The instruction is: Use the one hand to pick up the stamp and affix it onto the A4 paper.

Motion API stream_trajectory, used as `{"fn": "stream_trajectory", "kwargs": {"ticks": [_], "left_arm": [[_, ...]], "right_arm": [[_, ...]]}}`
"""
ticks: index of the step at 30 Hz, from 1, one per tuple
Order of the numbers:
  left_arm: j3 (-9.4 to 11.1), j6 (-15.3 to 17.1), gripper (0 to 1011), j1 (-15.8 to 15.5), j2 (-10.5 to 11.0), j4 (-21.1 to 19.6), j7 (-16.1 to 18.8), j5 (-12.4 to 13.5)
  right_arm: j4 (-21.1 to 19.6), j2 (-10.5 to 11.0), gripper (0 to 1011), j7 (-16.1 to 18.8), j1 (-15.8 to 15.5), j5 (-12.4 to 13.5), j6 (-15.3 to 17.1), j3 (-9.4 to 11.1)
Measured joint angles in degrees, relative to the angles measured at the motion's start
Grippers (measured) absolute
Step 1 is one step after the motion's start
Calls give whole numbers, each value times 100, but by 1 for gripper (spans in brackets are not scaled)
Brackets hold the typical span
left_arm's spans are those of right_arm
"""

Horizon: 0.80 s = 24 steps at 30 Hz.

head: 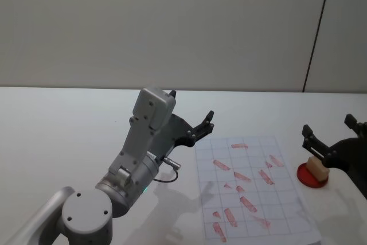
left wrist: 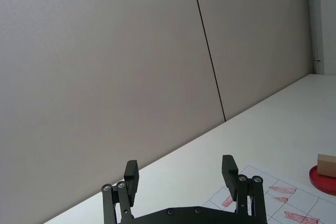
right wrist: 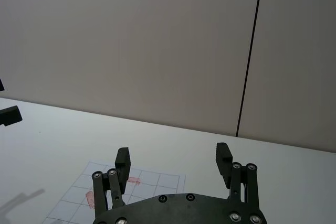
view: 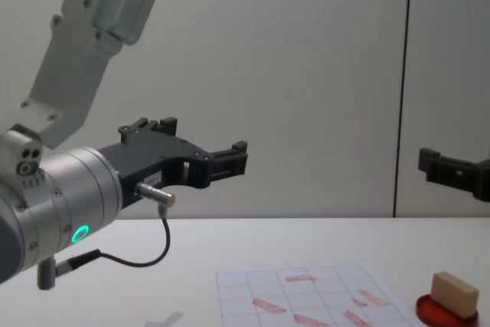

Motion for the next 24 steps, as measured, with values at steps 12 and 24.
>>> {"fn": "stream_trajectory", "kwargs": {"ticks": [12, 24], "left_arm": [[0, 0, 1002, 0, 0, 0, 0, 0], [0, 0, 1002, 0, 0, 0, 0, 0]], "right_arm": [[0, 0, 1001, 0, 0, 0, 0, 0], [0, 0, 1001, 0, 0, 0, 0, 0]]}}
